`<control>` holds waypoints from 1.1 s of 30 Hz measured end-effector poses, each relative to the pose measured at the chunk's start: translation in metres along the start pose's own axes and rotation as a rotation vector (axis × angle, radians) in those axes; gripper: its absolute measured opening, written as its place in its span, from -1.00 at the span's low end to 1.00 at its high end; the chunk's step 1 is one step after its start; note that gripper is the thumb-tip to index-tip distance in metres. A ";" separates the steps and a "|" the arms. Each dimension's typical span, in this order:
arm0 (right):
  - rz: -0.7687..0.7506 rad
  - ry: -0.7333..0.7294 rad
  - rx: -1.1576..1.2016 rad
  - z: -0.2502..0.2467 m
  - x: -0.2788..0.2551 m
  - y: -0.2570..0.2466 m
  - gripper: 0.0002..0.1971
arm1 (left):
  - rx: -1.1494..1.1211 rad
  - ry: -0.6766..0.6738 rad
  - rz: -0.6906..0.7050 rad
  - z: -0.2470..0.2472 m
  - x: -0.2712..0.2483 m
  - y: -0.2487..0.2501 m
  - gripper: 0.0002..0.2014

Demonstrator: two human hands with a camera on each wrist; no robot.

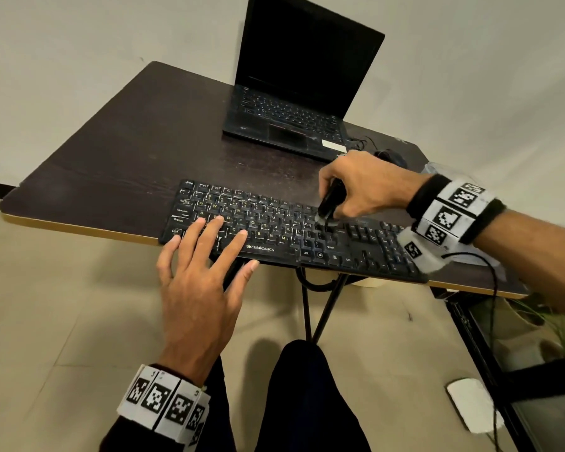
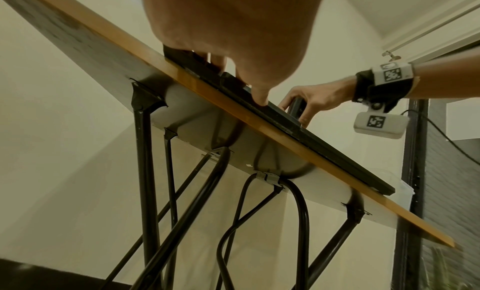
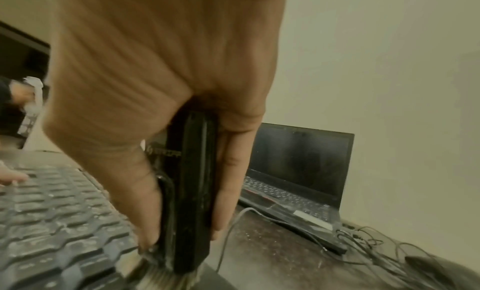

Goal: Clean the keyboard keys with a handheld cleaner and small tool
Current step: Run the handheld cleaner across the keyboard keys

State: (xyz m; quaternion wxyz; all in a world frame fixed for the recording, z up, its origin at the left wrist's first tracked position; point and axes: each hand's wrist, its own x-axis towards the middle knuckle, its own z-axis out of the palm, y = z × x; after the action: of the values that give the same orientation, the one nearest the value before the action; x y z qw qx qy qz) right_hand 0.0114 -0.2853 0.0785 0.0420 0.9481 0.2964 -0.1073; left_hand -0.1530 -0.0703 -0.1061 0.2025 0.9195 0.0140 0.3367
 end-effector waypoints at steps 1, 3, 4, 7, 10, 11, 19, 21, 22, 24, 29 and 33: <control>0.000 0.002 0.011 -0.001 0.001 0.000 -0.73 | 0.003 -0.004 0.002 0.000 0.000 0.000 -0.57; -0.044 -0.047 0.031 0.001 0.002 -0.008 -0.71 | 0.006 -0.006 -0.004 0.001 0.001 0.000 -0.58; -0.058 -0.076 0.034 0.002 0.002 -0.012 -0.70 | 0.008 -0.007 -0.008 0.001 0.001 0.000 -0.58; -0.021 -0.052 0.034 -0.003 0.006 -0.009 -0.70 | 0.015 -0.012 -0.002 0.001 0.000 0.000 -0.57; -0.038 -0.060 0.041 -0.003 0.005 -0.010 -0.70 | 0.015 -0.013 0.000 0.000 0.000 0.000 -0.56; -0.070 -0.090 0.052 -0.001 0.004 -0.015 -0.70 | 0.018 -0.013 -0.002 0.000 0.001 0.000 -0.56; -0.012 -0.050 0.070 -0.003 0.000 -0.009 -0.70 | 0.012 -0.016 0.001 -0.001 0.000 0.000 -0.56; -0.079 -0.128 0.095 0.004 -0.006 -0.021 -0.70 | 0.010 -0.008 -0.007 0.000 0.001 0.001 -0.57; -0.076 -0.121 0.092 0.005 -0.007 -0.022 -0.70 | 0.011 -0.006 -0.005 0.001 0.001 0.001 -0.57; -0.011 -0.044 0.061 -0.001 -0.006 -0.015 -0.73 | 0.002 -0.006 0.003 0.001 0.001 0.000 -0.57; -0.059 -0.015 0.017 0.007 -0.008 -0.020 -0.74 | -0.003 0.010 0.005 0.002 0.001 -0.001 -0.58; 0.019 0.013 0.046 -0.001 -0.005 -0.011 -0.74 | -0.002 -0.004 0.011 0.001 0.001 -0.002 -0.57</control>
State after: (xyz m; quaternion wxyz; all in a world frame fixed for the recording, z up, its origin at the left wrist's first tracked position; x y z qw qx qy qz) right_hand 0.0012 -0.2784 0.0802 0.0194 0.9522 0.2851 -0.1076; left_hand -0.1514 -0.0692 -0.1071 0.2017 0.9199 0.0084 0.3362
